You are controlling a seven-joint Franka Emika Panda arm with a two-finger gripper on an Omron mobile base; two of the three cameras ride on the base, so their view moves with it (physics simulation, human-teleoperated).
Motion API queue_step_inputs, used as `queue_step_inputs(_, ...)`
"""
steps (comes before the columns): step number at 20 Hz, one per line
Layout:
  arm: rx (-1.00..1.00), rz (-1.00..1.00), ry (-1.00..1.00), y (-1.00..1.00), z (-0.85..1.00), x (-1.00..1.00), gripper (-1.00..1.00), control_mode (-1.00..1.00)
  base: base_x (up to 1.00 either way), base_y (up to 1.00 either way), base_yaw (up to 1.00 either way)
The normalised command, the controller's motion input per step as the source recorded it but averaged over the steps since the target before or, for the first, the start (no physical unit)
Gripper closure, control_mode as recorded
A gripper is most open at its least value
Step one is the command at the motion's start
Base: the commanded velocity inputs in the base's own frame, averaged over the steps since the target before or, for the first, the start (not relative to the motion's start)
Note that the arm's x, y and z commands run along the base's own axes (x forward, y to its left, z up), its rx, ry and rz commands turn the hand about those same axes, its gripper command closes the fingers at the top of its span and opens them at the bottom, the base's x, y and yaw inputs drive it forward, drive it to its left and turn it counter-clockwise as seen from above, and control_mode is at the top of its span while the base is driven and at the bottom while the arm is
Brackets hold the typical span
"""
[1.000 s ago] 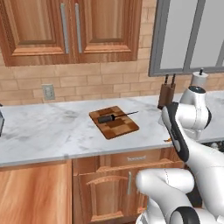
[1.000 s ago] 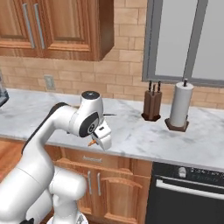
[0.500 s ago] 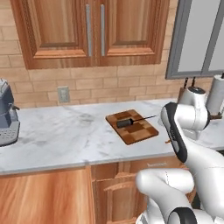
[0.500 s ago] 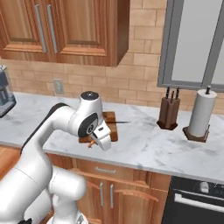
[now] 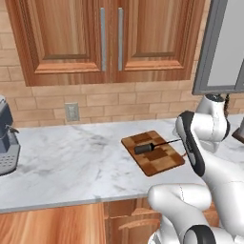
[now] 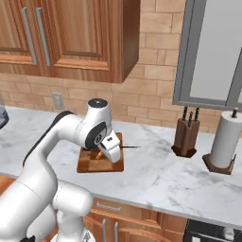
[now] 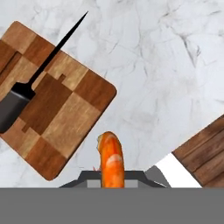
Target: Pick up the knife from the drawer and place it on the cutting board. Then place the meat from the plate to the cutting board.
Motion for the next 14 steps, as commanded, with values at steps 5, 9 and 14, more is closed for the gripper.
queue_step_inputs(5, 0.00, 0.00, 0.00, 0.00, 0.00, 0.00, 1.00, 1.00, 0.54, 0.12, 0.08)
queue_step_inputs(9, 0.00, 0.00, 0.00, 0.00, 0.00, 0.00, 1.00, 1.00, 0.42, 0.03, 0.11)
queue_step_inputs(14, 0.00, 0.11, 0.00, 0.00, 0.00, 0.32, 1.00, -1.00, 0.07, 0.00, 0.02)
